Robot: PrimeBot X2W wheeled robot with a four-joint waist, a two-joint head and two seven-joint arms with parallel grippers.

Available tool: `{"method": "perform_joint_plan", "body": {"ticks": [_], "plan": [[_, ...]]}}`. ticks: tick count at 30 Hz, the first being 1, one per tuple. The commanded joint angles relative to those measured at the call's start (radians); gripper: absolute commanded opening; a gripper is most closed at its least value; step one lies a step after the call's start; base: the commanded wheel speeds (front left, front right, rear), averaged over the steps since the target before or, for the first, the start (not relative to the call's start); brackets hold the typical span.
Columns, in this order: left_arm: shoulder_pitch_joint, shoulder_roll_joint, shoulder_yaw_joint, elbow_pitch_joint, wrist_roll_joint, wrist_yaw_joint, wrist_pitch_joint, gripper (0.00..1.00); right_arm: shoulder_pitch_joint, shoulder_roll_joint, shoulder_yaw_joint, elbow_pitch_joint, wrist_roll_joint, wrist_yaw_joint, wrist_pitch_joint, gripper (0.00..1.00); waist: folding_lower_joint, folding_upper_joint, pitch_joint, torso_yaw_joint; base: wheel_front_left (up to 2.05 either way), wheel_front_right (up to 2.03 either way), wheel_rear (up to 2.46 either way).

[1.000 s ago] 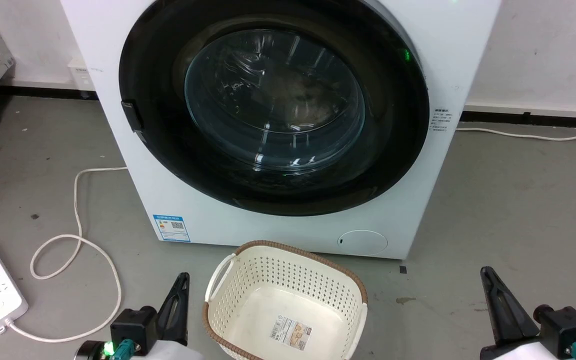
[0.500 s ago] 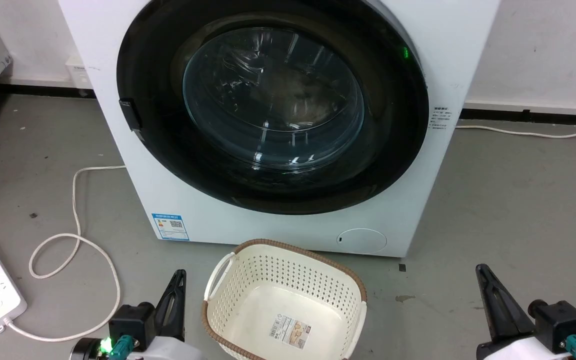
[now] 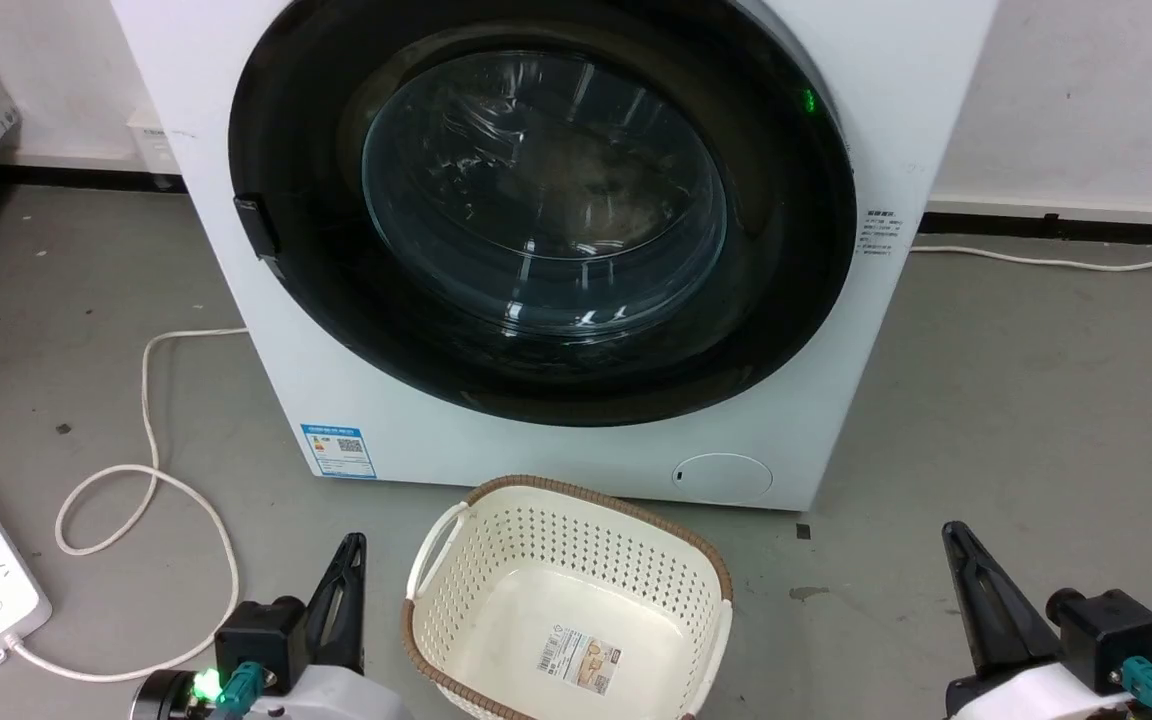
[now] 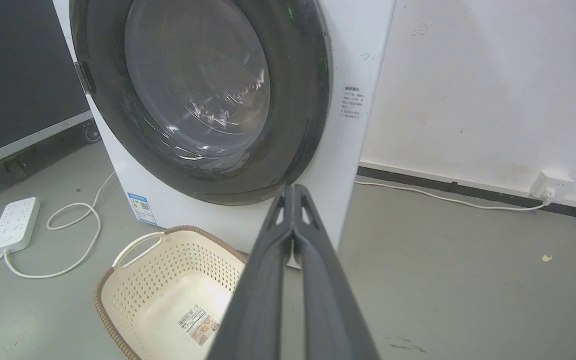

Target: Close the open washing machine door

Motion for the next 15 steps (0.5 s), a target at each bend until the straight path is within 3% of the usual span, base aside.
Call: {"method": "perform_joint_plan", "body": {"ticks": [1,15], "plan": [[-0.014,-0.001,0.006,-0.009,0.012,0.007,0.005,0.0,-0.017,0.003,0.004,-0.008,-0.007,0.0,0.006,0.0,0.0,0.0,0.001,0.0,0.0,0.0,0.0],[-0.016,-0.001,0.015,-0.034,0.03,0.017,0.034,0.0,-0.028,0.003,0.016,-0.014,-0.009,-0.001,0.035,0.0,0.0,0.0,0.006,-0.003,0.0,0.0,0.0]]}}
